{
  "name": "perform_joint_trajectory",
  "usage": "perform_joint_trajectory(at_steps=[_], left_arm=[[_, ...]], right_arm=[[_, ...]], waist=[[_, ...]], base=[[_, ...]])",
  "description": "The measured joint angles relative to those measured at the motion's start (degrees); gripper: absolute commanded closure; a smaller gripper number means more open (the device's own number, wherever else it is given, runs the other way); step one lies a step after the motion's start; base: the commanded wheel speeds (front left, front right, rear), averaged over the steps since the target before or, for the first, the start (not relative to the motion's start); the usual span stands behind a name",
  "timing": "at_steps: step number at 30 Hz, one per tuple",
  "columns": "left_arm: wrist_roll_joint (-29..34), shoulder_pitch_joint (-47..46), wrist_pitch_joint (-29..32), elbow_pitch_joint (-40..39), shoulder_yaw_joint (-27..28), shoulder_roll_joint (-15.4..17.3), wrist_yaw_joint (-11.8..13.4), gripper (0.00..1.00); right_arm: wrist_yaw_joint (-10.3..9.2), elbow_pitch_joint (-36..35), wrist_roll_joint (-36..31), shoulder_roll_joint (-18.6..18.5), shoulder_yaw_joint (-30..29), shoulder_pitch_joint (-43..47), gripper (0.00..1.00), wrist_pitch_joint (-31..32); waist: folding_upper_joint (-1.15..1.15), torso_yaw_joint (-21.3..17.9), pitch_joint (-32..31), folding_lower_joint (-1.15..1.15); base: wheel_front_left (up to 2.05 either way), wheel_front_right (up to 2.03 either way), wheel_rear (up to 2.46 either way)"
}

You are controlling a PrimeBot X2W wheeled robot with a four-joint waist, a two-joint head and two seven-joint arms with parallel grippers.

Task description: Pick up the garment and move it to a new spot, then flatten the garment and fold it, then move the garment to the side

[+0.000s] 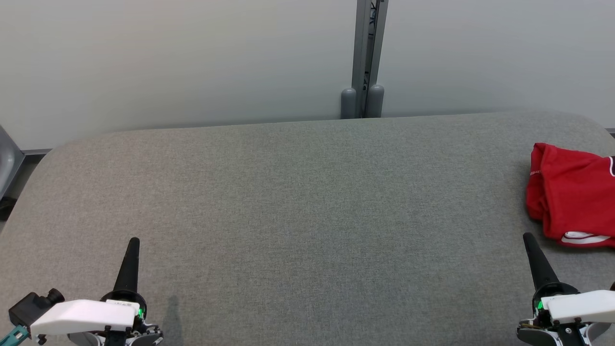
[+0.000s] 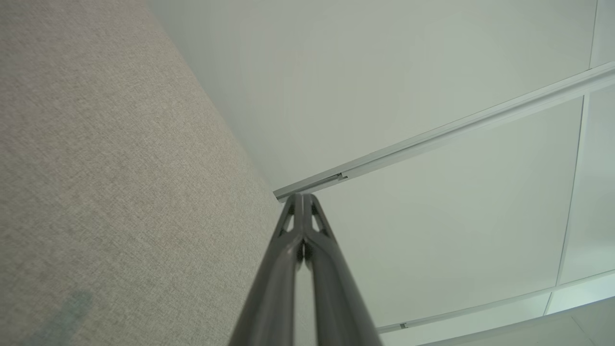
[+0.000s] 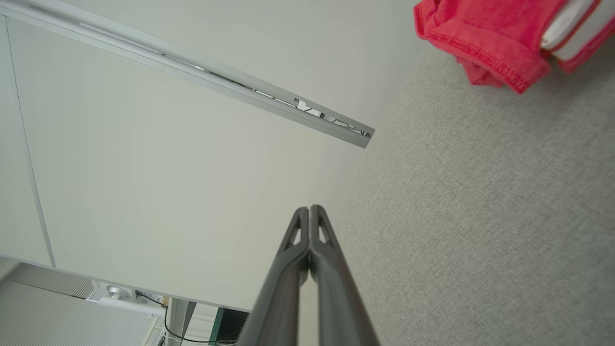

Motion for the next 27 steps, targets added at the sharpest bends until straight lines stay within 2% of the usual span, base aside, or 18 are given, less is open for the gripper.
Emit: perform_joint_trajectory(at_steps=[27], left_arm=[[-10.85, -2.59, 2.54, 1.57, 2.58, -1.68, -2.1, 1.0]], right_arm=[[0.0, 1.69, 12.58, -0.08, -0.57, -2.43, 1.0, 1.64]], waist=[[0.0, 0.04, 0.59, 0.0]], base=[[0.0, 0.0, 0.0]])
